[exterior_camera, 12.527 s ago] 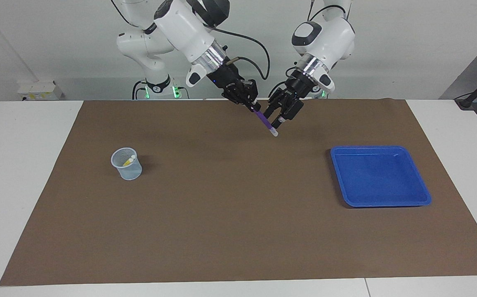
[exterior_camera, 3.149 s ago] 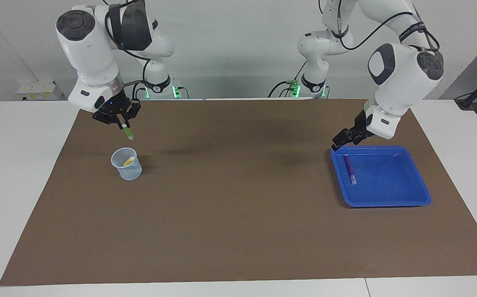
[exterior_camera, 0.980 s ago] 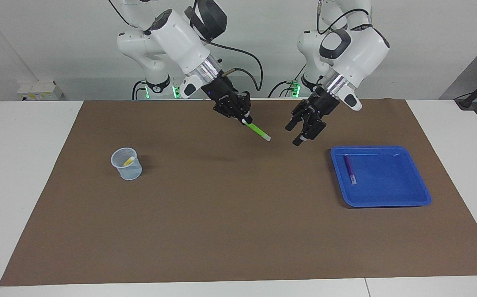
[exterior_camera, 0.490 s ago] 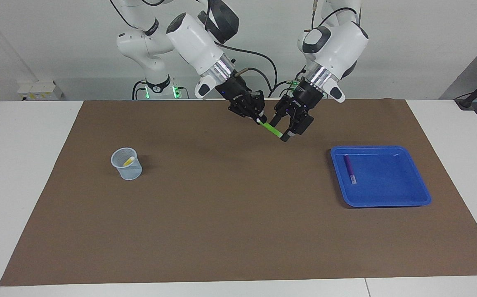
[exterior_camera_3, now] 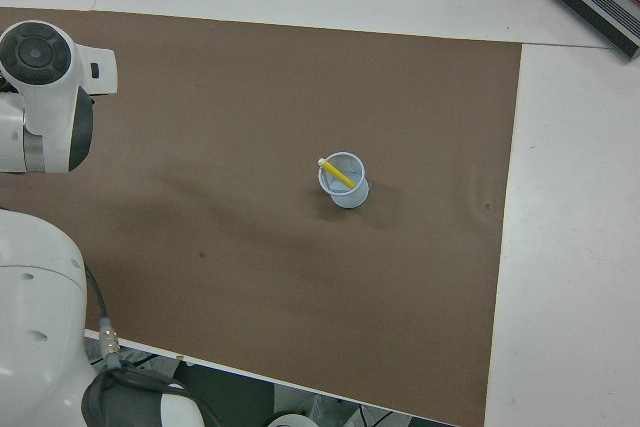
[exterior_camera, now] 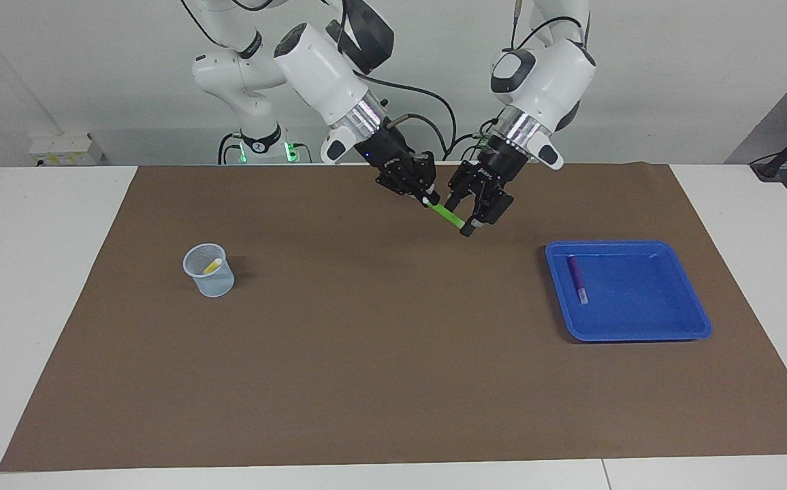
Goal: Right arm passes pens to left for tray arrangement
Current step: 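Carry the green pen toward the left gripper while the left gripper approaches, then close the left gripper on the green pen and open the right gripper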
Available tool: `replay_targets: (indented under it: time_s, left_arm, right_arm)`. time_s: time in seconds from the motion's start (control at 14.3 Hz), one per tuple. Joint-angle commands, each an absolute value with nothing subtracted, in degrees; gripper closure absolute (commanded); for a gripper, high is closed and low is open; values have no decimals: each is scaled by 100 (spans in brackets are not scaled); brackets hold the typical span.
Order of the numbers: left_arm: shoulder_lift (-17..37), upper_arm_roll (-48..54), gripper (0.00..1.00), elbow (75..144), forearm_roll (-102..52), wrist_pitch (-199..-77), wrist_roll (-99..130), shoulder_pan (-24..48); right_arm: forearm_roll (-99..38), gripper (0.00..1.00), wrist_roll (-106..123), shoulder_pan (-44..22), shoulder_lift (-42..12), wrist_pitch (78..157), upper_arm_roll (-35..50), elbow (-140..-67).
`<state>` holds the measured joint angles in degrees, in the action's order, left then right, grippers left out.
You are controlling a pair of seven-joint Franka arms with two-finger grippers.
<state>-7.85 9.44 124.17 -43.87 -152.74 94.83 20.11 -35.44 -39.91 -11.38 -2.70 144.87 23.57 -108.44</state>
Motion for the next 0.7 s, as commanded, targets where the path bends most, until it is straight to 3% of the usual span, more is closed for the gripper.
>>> replay_targets:
  time_s: [0.0, 0.14, 0.28, 0.49, 0.63]
  left_arm:
    - [-1019, 879, 27, 12665, -4491, -15442, 9554, 2171]
    - [-1020, 879, 39, 12691, -4482, -15434, 9554, 2197]
    - [-1020, 879, 58, 12691, -4482, -15416, 9554, 2197]
    - [-1020, 879, 65, 12691, -4482, -15407, 9554, 2215]
    - [-1020, 879, 76, 12691, -4482, -15399, 9571, 2215]
  right_arm:
    - [-3691, 100, -3999, -1134, -272, 14572, 2373, -10863]
    - [-3691, 100, -3990, -1125, -281, 14572, 2373, -10872]
    - [-3691, 100, -3990, -1125, -281, 14572, 2373, -10872]
    - [-3691, 100, -3981, -1125, -281, 14572, 2373, -10863]
    - [-3691, 100, -3981, -1125, -290, 14572, 2373, -10863]
